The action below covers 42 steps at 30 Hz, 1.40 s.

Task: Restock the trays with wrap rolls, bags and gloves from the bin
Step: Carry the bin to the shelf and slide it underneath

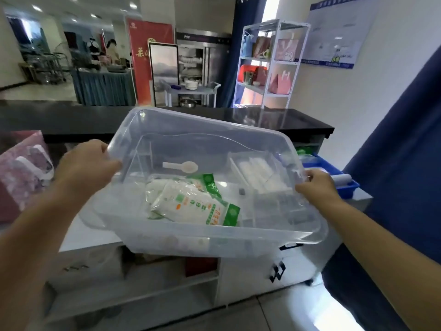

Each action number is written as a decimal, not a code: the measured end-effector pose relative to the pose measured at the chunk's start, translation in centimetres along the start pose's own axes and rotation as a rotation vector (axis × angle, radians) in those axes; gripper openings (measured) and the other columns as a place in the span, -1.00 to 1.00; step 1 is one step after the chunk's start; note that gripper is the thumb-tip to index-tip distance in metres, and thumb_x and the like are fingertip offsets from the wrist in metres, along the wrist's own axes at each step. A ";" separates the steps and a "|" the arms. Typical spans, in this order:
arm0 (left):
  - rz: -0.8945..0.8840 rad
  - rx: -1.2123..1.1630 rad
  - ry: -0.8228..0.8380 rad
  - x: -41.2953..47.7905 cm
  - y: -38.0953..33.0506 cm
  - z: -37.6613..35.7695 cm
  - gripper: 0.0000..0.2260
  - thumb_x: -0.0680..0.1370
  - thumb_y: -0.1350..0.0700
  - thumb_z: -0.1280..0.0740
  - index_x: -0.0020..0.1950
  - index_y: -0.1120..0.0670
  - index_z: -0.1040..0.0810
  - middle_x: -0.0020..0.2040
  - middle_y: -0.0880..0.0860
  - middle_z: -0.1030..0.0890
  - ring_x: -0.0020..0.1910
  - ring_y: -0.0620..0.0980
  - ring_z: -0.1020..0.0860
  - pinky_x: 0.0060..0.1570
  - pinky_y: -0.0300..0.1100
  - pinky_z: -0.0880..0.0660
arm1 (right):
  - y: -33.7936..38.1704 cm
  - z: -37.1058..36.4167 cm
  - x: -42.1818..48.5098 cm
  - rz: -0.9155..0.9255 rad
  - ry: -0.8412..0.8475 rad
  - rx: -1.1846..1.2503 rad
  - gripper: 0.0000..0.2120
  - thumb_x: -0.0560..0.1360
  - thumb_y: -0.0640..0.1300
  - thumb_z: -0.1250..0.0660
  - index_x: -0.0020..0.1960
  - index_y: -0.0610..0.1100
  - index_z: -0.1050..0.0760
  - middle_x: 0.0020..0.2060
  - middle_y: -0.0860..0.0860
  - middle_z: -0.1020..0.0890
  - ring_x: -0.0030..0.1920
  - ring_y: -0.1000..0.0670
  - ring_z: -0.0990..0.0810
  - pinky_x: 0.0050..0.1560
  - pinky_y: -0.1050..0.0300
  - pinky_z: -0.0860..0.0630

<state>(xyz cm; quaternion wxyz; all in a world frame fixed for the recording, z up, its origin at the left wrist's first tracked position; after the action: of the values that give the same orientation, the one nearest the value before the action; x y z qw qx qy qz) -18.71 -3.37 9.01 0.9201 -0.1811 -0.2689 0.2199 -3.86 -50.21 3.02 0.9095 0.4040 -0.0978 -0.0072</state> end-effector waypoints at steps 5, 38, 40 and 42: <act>-0.131 -0.049 0.068 -6.7 -7.4 -1.0 -0.87 0.37 0.12 -0.40 -0.25 0.12 -0.48 -0.37 0.11 -0.51 -0.40 0.09 -0.46 -0.41 -0.10 -0.39 | -7.6 9.0 -7.8 -0.116 -0.067 0.020 -0.98 0.41 -0.24 -0.34 -0.18 -0.15 -0.51 -0.33 -0.05 -0.54 -0.30 -0.05 -0.50 -0.36 0.17 -0.40; -0.495 -0.493 0.586 -11.3 -56.7 -34.0 -0.90 0.36 0.10 -0.41 -0.20 0.10 -0.55 -0.36 0.06 -0.54 -0.31 0.13 -0.53 -0.31 -0.11 -0.38 | -36.8 43.1 -6.9 -0.621 -0.626 -0.138 -0.81 0.41 -0.37 -0.32 0.02 -0.30 -0.53 -0.11 -0.29 -0.60 -0.12 -0.27 -0.59 -0.08 -0.14 -0.55; -0.526 -0.518 0.593 -10.0 -59.7 -35.4 -0.91 0.36 0.10 -0.41 -0.22 0.10 -0.56 -0.35 0.09 -0.56 -0.29 0.15 -0.55 -0.29 -0.08 -0.43 | -37.7 44.0 -5.0 -0.631 -0.660 -0.141 -0.84 0.43 -0.36 -0.32 0.01 -0.31 -0.52 -0.12 -0.29 -0.60 -0.12 -0.28 -0.59 -0.08 -0.13 -0.55; -0.536 -0.542 0.599 -8.7 -62.5 -37.0 -0.91 0.36 0.11 -0.41 -0.20 0.08 -0.57 -0.35 0.08 -0.59 -0.31 0.14 -0.58 -0.26 -0.07 -0.47 | -39.2 44.6 -2.6 -0.637 -0.670 -0.141 -0.88 0.44 -0.34 -0.30 -0.03 -0.30 -0.52 -0.16 -0.28 -0.59 -0.17 -0.25 -0.58 -0.13 -0.07 -0.53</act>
<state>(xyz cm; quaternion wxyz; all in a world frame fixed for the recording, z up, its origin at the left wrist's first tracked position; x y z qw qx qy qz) 15.17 -68.05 4.42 0.9011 -0.3939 -0.0768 -0.1644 -12.07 -109.07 2.90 0.8056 0.3267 -0.2562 -0.4227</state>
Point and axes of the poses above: each hand's wrist, its own x-axis towards the middle knuckle, its own z-axis out of the back of the hand, y = z × x, the point moved 9 cm from there along x, towards the middle knuckle
